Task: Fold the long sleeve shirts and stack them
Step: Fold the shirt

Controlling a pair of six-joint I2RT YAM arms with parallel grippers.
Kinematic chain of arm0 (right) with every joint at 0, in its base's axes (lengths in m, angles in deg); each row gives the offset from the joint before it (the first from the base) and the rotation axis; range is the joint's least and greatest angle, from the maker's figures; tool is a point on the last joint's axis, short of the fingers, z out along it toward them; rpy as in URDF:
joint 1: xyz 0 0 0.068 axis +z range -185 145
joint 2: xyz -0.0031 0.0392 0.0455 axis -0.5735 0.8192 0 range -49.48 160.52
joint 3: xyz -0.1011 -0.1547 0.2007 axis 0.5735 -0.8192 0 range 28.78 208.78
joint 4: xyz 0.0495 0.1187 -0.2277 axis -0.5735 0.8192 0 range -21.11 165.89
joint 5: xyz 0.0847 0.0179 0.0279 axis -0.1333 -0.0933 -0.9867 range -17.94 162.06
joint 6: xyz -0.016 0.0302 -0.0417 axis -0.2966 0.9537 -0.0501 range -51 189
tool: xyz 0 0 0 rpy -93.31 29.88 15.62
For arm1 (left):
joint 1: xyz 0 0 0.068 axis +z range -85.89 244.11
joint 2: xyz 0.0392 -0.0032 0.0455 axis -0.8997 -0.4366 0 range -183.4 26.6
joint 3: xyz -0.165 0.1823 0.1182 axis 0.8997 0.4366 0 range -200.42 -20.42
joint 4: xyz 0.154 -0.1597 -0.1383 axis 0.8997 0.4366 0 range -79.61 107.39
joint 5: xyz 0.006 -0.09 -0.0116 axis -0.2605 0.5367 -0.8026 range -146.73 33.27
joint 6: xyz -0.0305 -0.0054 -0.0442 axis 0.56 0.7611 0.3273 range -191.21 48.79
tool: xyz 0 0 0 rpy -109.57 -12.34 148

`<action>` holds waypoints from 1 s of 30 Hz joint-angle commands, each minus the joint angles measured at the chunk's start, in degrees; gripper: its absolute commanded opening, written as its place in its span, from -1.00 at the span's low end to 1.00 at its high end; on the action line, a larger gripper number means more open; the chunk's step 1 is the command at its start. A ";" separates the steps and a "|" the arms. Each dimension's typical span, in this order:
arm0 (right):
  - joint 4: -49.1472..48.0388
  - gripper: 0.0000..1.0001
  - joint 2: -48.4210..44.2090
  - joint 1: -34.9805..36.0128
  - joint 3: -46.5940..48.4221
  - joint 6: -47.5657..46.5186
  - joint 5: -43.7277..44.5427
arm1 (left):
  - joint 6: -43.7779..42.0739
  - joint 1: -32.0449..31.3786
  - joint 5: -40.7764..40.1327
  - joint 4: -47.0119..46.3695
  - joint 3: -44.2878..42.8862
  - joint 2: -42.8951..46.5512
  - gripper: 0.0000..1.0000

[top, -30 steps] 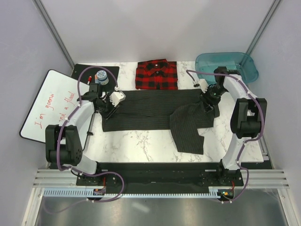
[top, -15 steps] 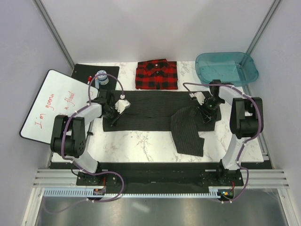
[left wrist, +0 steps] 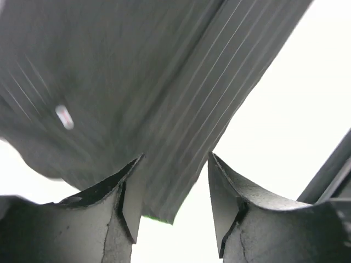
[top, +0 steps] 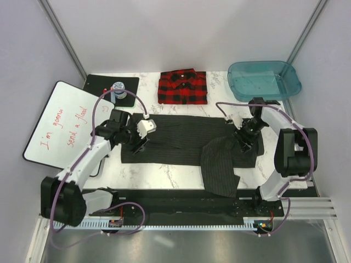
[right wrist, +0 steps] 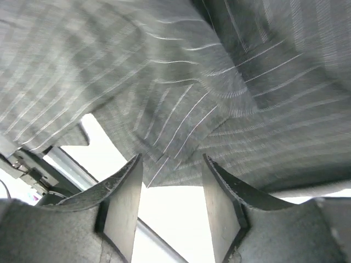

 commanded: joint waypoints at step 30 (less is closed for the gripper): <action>-17.13 -1.00 -21.98 56.63 -20.41 9.66 9.25 | 20.36 4.73 16.15 -2.44 -3.74 12.51 0.38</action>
